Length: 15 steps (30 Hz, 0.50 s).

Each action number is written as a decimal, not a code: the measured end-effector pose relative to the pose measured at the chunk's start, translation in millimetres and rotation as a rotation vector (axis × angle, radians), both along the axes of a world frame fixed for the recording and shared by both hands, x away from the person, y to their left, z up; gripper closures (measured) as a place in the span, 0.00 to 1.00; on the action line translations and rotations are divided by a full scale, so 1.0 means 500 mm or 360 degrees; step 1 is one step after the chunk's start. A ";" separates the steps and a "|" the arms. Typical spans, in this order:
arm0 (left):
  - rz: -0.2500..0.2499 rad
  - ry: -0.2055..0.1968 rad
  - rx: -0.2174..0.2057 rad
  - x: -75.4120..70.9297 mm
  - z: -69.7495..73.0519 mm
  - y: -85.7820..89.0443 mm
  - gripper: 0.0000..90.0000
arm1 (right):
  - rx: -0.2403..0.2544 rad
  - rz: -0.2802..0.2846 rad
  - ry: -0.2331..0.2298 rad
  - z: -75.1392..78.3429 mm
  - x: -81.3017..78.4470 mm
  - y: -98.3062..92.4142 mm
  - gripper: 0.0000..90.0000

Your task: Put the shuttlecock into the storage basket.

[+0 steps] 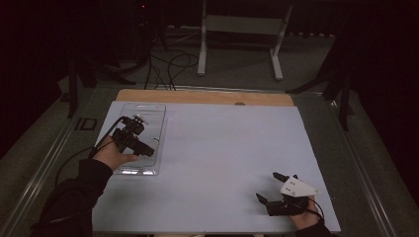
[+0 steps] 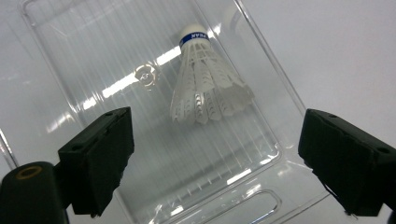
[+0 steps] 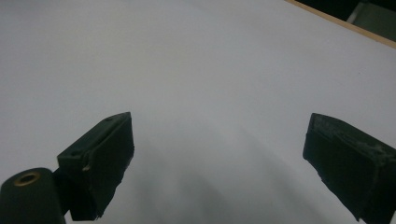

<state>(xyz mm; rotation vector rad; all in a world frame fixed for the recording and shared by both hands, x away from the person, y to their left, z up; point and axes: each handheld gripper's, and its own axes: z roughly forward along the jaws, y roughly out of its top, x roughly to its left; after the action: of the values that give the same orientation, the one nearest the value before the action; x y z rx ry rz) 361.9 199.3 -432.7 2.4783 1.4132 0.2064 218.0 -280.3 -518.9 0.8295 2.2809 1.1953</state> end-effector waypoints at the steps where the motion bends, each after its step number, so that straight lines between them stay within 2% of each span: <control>1: -0.0021 0.0000 -0.0004 -0.001 0.002 0.000 0.03 | 0.0003 -0.0001 0.0000 0.000 0.000 0.000 0.10; 9: -0.0136 -0.0028 -0.0099 -0.006 0.024 0.002 0.00 | 0.0006 0.0000 0.0002 0.000 0.000 0.000 0.10; 15: -0.0145 -0.0073 -0.0148 -0.007 0.037 -0.004 0.00 | 0.0007 -0.0001 0.0009 -0.001 0.000 0.000 0.10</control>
<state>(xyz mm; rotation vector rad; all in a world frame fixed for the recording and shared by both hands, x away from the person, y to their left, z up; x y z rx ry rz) 358.2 197.4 -414.4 2.4393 1.2596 0.1729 218.1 -280.2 -519.3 0.8367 2.2831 1.1995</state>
